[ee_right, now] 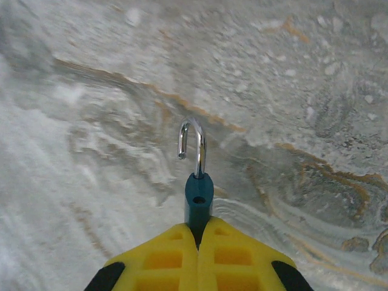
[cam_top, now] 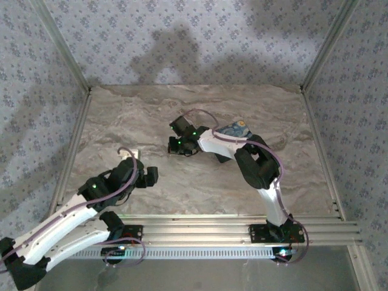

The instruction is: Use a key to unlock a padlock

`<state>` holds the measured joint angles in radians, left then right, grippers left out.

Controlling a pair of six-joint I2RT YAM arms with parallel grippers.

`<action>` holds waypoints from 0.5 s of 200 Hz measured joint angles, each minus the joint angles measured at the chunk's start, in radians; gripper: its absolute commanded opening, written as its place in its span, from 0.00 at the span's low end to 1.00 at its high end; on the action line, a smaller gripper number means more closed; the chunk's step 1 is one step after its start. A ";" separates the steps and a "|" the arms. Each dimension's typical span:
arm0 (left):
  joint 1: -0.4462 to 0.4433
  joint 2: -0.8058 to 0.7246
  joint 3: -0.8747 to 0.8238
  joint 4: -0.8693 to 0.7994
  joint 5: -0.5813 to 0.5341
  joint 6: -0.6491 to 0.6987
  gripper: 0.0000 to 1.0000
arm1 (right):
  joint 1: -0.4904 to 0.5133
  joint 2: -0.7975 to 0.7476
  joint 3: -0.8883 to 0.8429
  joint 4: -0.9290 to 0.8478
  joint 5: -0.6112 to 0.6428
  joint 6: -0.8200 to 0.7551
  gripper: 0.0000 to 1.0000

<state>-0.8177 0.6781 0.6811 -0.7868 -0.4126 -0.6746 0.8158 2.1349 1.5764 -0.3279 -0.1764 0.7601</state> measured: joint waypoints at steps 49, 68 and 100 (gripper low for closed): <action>0.006 -0.057 -0.030 -0.041 0.001 -0.005 0.98 | -0.006 0.030 0.064 -0.085 0.008 -0.045 0.48; 0.006 -0.060 -0.039 -0.042 0.001 -0.004 0.98 | -0.006 0.004 0.069 -0.113 0.021 -0.060 0.53; 0.014 -0.047 -0.041 -0.031 0.005 0.008 0.98 | -0.008 -0.099 0.066 -0.174 0.060 -0.089 0.60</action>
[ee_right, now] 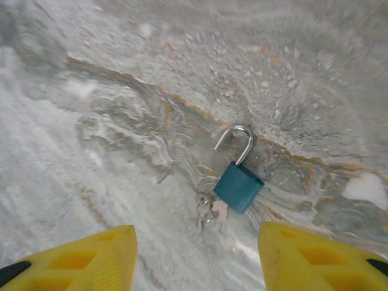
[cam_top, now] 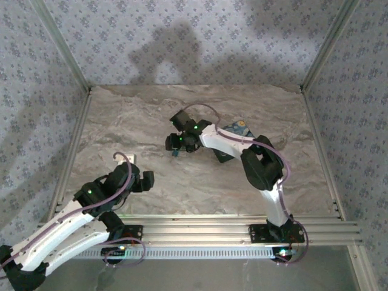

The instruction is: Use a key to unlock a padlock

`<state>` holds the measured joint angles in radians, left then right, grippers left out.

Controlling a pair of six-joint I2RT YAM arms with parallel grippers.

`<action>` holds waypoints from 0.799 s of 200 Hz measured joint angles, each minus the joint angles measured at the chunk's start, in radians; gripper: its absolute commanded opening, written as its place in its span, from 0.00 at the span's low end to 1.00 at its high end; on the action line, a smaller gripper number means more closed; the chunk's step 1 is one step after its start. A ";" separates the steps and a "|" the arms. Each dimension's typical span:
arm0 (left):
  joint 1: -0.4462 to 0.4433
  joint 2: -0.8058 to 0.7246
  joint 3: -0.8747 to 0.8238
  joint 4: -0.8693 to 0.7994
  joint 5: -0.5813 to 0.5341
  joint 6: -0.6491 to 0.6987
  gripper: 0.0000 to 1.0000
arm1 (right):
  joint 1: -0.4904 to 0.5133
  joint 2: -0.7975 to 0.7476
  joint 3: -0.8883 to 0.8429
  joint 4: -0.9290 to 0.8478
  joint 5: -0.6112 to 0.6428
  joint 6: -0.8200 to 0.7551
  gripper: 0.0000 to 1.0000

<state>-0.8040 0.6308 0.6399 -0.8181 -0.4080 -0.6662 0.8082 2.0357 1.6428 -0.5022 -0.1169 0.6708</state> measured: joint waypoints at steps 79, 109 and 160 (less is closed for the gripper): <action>0.177 0.102 0.000 0.220 0.014 0.161 0.98 | -0.101 -0.665 -0.421 0.006 0.236 -0.159 0.97; 0.238 0.119 -0.032 0.440 -0.006 0.359 0.98 | -0.241 -0.945 -0.702 0.018 0.366 -0.189 1.00; 0.455 0.306 -0.140 0.757 -0.080 0.588 0.98 | -0.579 -1.202 -1.171 0.257 0.493 -0.264 1.00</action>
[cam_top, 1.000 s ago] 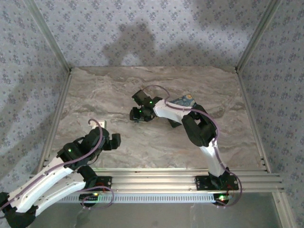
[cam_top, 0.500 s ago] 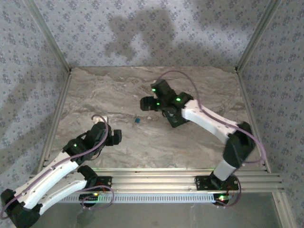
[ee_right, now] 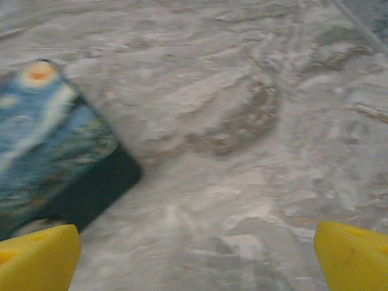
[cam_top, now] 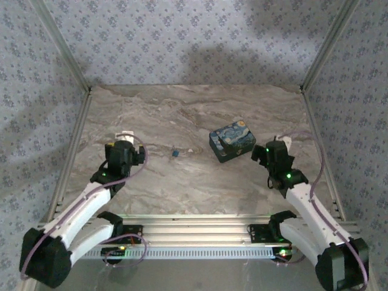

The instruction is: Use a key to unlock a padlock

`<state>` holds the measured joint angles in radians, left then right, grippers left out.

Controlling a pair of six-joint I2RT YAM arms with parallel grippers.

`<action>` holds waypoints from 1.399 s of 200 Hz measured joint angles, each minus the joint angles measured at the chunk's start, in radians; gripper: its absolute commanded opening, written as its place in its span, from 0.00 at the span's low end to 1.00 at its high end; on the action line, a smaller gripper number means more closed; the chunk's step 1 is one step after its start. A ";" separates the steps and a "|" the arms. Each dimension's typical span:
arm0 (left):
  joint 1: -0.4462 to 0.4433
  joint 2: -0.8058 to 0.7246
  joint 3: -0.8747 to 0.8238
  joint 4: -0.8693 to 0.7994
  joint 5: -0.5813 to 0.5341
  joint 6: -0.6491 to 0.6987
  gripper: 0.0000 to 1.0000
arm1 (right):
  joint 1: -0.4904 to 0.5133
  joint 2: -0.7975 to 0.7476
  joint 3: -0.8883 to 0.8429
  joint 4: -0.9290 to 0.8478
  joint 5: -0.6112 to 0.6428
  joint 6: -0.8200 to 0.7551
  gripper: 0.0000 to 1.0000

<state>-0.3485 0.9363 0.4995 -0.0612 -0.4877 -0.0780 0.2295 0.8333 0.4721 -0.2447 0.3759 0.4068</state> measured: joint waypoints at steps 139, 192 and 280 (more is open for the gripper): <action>0.275 0.318 -0.230 0.715 0.173 0.013 0.98 | -0.285 0.461 -0.227 0.995 -0.220 -0.338 1.00; 0.301 0.595 -0.151 0.876 0.249 0.051 0.98 | -0.290 0.681 -0.219 1.186 -0.308 -0.361 1.00; 0.345 0.604 -0.114 0.877 0.335 0.051 0.98 | -0.242 0.686 -0.105 1.107 -0.252 -0.398 1.00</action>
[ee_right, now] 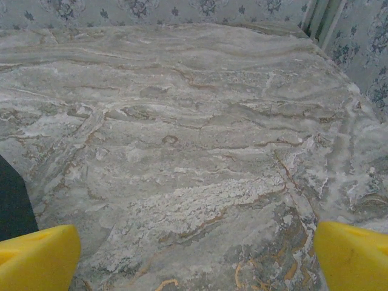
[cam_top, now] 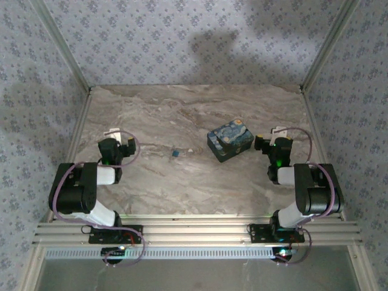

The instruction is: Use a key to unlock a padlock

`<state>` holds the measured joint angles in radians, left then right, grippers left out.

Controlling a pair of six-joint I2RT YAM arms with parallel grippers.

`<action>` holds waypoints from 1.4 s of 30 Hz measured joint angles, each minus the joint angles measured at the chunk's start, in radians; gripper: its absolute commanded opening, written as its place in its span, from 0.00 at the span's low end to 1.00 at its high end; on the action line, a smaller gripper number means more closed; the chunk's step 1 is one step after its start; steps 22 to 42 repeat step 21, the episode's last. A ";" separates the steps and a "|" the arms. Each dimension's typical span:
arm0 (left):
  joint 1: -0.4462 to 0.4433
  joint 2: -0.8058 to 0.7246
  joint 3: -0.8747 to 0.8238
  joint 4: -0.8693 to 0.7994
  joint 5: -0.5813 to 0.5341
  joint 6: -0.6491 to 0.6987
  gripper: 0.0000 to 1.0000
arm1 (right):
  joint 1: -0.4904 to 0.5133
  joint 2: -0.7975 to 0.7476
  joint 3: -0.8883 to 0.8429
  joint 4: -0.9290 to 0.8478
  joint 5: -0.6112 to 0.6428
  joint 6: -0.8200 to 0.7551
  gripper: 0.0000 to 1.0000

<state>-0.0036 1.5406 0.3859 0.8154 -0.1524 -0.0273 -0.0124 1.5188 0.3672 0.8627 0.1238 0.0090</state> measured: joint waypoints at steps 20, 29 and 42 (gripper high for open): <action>0.000 0.000 0.000 0.000 0.004 0.000 0.98 | 0.010 0.000 0.000 -0.008 0.002 -0.015 1.00; 0.000 0.000 0.000 0.000 0.004 0.000 0.98 | 0.009 0.000 0.000 -0.010 -0.006 -0.018 1.00; 0.000 0.000 0.000 0.000 0.004 0.000 0.98 | 0.009 0.000 0.000 -0.010 -0.006 -0.018 1.00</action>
